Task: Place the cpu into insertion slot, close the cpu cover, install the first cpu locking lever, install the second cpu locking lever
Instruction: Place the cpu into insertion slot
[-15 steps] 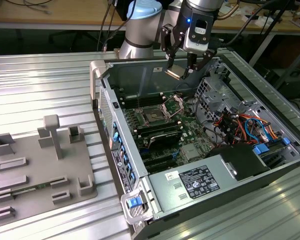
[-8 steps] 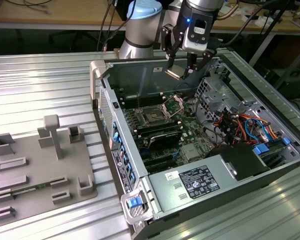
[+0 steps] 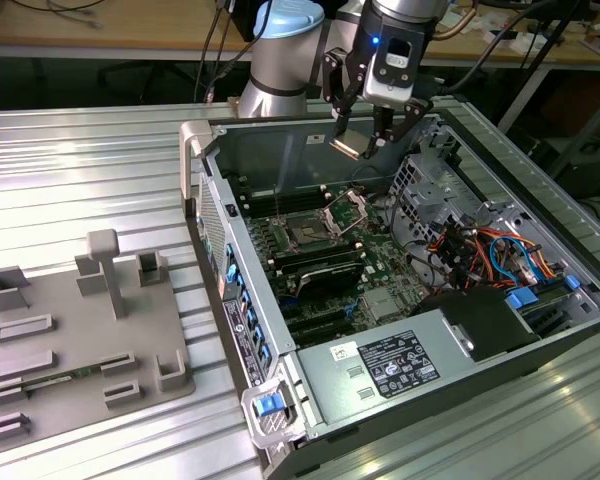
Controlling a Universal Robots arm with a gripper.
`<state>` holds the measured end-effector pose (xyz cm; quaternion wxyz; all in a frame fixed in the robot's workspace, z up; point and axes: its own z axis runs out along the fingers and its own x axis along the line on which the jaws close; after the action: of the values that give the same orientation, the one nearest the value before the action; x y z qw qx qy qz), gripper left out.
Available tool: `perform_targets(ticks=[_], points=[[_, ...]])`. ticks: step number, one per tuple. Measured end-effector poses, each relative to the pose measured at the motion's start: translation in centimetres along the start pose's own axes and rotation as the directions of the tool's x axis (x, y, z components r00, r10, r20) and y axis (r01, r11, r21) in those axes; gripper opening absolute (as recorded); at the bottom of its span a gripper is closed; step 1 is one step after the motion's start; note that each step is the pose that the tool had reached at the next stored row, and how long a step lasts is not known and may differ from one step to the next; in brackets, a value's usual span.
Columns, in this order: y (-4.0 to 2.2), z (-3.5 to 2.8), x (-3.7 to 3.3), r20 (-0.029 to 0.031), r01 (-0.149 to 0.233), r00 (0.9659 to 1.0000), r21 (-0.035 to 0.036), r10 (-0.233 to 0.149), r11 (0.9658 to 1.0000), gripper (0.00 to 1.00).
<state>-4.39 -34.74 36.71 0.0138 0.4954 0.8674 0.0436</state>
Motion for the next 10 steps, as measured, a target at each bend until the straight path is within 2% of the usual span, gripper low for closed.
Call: perform_targets(ticks=[10], points=[[-0.08, 0.00, 0.05, 0.0019, -0.021, 0.9998, -0.0003, 0.021, 0.9998, 0.55]])
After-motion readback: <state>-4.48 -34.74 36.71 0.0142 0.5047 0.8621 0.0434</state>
